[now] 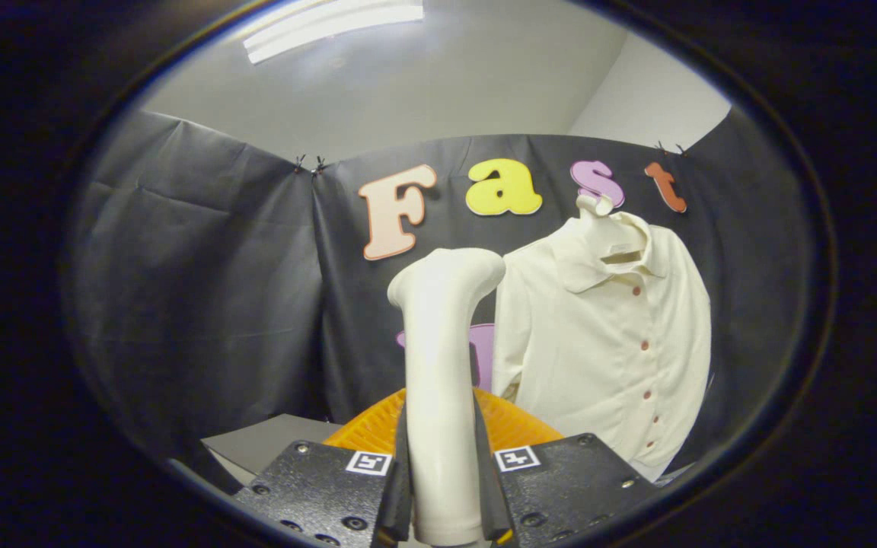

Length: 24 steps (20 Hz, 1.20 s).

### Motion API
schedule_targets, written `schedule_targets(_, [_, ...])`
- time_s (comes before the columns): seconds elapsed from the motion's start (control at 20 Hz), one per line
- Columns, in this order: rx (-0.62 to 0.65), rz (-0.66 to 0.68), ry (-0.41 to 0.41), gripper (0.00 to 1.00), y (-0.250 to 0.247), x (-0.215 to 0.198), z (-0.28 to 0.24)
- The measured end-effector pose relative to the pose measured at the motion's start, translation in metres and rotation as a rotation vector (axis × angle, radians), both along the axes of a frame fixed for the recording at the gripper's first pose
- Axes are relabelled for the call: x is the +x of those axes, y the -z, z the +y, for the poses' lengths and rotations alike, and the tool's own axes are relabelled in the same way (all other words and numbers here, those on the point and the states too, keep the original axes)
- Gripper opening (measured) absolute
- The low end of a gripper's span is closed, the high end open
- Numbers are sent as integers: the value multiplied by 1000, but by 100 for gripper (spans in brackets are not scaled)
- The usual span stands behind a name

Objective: Iron the clothes twice with a garment steamer, once on the left side and once on the right side.

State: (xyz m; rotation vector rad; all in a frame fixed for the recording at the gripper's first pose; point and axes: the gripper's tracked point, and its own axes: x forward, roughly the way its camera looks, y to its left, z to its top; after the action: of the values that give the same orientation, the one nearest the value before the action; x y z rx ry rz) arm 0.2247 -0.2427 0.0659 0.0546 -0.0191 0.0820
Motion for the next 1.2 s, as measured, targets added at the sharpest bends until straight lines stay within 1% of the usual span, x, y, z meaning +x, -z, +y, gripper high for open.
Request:
schedule_targets(0.2, [-8,-50,36,35,-7,12,-40])
schedule_targets(0.35, [9,-37,55,35,2,28,-69])
schedule_targets(0.55, [75,-6,80,35,28,61,-104])
schedule_targets(0.65, [110,-5,84,35,35,71,-116])
schedule_targets(0.8, [107,-14,69,35,44,82,-125])
schedule_targets(0.95, [113,8,61,34,57,93,-129])
schedule_targets(1.2, [123,9,34,35,79,93,-128])
